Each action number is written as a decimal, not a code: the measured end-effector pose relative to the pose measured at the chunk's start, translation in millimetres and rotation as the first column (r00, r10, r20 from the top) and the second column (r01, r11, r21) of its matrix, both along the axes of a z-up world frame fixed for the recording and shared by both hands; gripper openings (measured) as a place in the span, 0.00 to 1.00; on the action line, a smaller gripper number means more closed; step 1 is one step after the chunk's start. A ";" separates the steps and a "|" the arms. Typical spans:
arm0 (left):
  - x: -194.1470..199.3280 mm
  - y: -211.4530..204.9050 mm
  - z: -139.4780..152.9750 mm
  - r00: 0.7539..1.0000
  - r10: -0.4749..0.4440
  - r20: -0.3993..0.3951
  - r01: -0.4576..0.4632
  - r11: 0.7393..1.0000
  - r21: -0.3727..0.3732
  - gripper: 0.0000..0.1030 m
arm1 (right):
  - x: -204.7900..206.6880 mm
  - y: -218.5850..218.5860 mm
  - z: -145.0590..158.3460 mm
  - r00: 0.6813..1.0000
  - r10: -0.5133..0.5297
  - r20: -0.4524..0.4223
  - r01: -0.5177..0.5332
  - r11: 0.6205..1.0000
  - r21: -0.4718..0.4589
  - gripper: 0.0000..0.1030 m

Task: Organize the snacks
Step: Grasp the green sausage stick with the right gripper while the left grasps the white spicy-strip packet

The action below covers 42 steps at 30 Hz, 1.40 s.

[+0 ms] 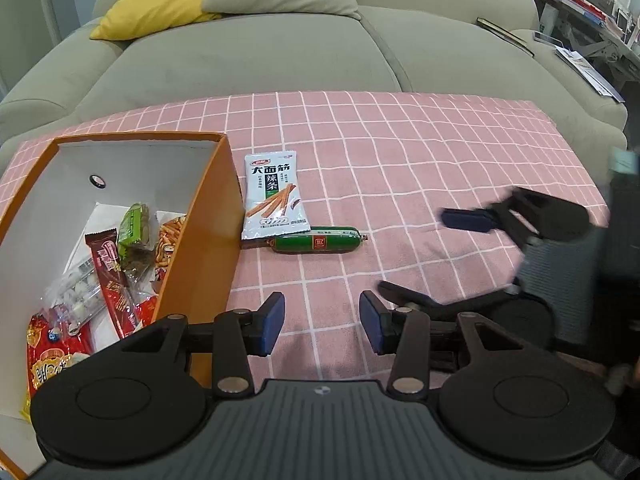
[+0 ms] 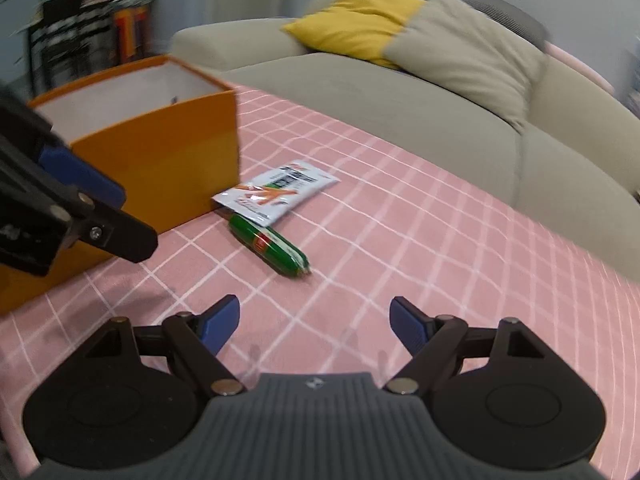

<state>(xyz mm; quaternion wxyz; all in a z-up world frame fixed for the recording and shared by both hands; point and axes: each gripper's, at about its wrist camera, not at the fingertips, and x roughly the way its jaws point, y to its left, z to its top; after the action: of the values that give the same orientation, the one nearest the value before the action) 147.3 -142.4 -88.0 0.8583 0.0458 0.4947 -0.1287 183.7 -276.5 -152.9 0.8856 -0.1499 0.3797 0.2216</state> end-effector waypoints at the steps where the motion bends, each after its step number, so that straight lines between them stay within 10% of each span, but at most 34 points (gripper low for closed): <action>1: 1.4 0.0 -0.1 1.000 -0.001 -0.004 0.001 1.000 0.004 0.50 | 6.5 4.1 -2.6 1.000 0.026 -0.001 -0.026 1.000 -0.004 0.71; 13: 22.0 6.2 -10.1 0.998 0.028 -0.048 -0.028 1.000 0.009 0.50 | 58.2 43.4 -32.6 0.974 0.223 -0.038 -0.225 0.974 -0.039 0.49; 24: 31.3 0.2 -24.0 0.998 0.027 -0.062 -0.026 0.999 0.021 0.50 | 58.9 32.5 -36.7 0.978 0.183 -0.101 -0.183 0.983 0.006 0.24; 42: 70.6 -38.3 -50.4 0.994 0.104 -0.028 -0.104 0.994 -0.021 0.71 | 19.3 -79.6 -29.4 0.959 -0.243 -0.146 0.238 0.970 -0.049 0.23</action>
<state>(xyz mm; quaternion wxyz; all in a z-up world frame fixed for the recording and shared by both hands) 217.9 -180.7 -138.5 0.8576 0.0087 0.5064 -0.0898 203.0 -356.1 -182.2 0.8723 -0.0994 0.4643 0.1171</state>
